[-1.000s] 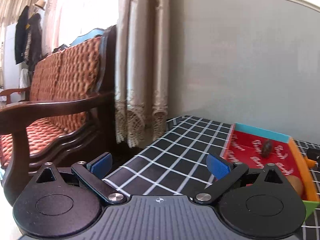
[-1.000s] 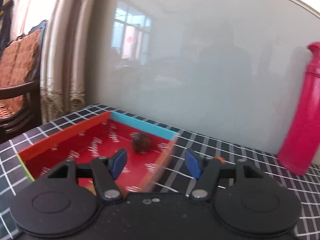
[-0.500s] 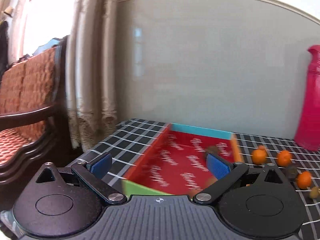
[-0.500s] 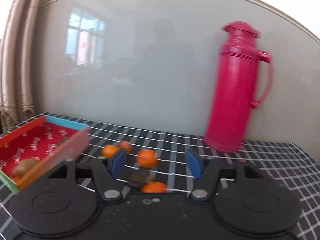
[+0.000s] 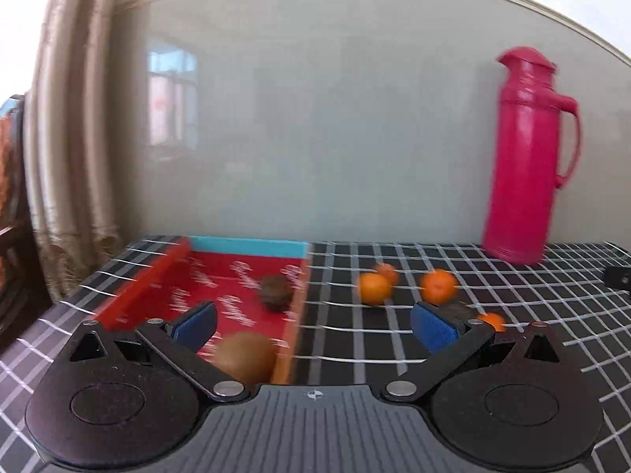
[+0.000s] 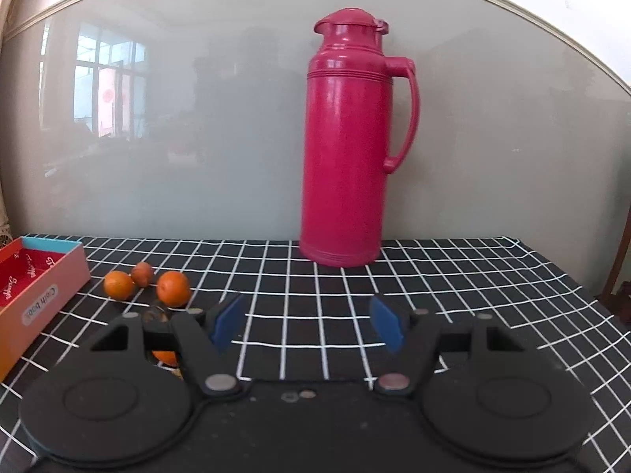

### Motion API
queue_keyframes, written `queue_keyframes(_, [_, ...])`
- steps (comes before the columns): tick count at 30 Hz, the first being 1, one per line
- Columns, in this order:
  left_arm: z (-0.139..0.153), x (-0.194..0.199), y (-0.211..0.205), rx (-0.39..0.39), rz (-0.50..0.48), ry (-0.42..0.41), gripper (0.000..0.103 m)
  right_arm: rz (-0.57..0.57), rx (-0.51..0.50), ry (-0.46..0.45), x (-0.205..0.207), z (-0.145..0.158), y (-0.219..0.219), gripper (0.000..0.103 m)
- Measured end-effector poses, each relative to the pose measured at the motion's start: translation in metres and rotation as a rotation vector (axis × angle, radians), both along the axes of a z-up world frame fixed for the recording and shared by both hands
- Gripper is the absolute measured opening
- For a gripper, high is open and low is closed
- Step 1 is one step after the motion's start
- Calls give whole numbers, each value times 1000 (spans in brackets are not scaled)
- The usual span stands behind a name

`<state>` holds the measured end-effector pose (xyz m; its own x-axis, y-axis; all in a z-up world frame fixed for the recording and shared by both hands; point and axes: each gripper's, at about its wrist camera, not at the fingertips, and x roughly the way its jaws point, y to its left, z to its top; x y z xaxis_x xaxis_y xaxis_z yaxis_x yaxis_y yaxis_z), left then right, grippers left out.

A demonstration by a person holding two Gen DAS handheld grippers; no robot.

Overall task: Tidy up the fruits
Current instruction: 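Move both grippers back toward the remaining tangerines and small fruits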

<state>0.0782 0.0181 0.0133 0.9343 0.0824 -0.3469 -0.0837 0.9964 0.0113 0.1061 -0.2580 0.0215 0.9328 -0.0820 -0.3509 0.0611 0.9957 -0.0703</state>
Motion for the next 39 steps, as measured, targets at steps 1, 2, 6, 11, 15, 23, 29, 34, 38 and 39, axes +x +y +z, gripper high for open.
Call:
queue_keyframes(1, [-1,2,-6,-2,-16,3,103,-2,-3,0,-1,-1,-2,69])
queue_keyframes(2, [-3,4,-13,-1,-27,9,103,-5,-7,0,-2,-2,-4,69])
queue_keyframes(6, [-6,8,-43,3,-87,22,103,-25,-12,1,-2,-4,-16,69])
queue_keyframes(11, [-13,12,-70,21,-139,36,103,-65,-5,3,-5,-5,-37,69])
queue_keyframes(15, [-17,16,-86,22,-159,49,103,-88,-5,12,-6,-7,-52,69])
queue_keyframes(23, [-21,20,-107,28,-180,51,103,-119,-6,16,-14,-10,-76,69])
queue_keyframes(29, [-24,23,-122,37,-202,63,103,-145,-3,17,-19,-12,-91,69])
queue_keyframes(34, [-26,23,-133,46,-215,66,103,-158,2,19,-20,-13,-99,69])
queue_keyframes(38, [-29,24,-139,53,-224,70,103,-164,3,16,-20,-14,-102,69])
queue_keyframes(39, [-29,24,-140,52,-224,73,103,-167,4,16,-20,-14,-103,69])
